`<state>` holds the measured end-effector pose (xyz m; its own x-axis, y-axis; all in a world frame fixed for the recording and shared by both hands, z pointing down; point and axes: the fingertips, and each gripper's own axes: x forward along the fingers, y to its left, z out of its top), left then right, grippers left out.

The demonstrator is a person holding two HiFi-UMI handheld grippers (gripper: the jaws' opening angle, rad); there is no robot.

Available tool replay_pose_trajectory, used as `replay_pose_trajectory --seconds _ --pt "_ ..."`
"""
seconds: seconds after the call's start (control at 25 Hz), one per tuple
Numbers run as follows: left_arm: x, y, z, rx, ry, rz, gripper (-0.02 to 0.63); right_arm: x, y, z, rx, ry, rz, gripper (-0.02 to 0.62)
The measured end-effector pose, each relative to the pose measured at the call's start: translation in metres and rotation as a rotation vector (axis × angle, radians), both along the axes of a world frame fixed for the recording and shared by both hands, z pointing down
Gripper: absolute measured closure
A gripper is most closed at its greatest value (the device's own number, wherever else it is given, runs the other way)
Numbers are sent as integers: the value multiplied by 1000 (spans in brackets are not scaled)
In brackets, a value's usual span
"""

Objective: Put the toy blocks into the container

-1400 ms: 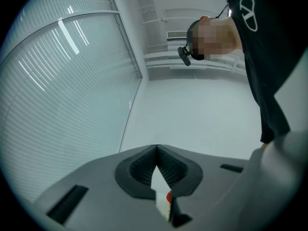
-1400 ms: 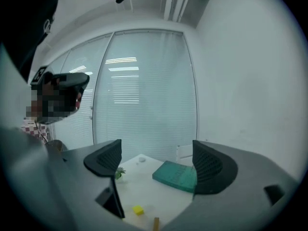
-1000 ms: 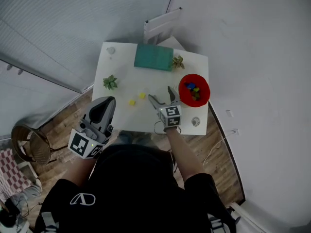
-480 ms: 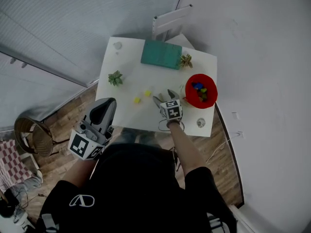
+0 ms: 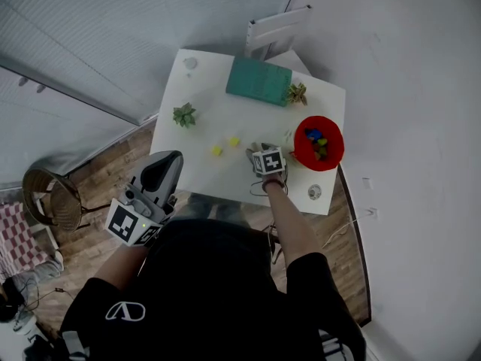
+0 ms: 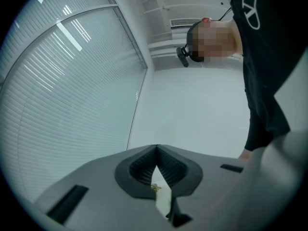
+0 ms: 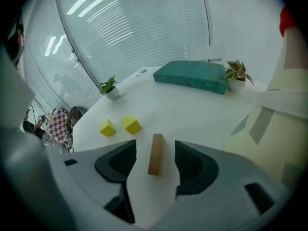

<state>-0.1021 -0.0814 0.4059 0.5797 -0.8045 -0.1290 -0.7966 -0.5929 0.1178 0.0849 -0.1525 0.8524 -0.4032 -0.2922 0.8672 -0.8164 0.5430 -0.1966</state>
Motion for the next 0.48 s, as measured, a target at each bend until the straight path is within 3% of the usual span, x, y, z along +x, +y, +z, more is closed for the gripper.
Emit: replay_pose_trajectory --seconds 0.2,0.32,0.48 --pt "-3 0 2 -5 -2 -12 601 1 2 11 -54 13 -10 413" --pt "-3 0 3 -5 -2 -14 601 3 3 15 -62 40 -25 499" --pt "-3 1 3 -6 0 -17 601 4 2 15 -66 43 -24 511"
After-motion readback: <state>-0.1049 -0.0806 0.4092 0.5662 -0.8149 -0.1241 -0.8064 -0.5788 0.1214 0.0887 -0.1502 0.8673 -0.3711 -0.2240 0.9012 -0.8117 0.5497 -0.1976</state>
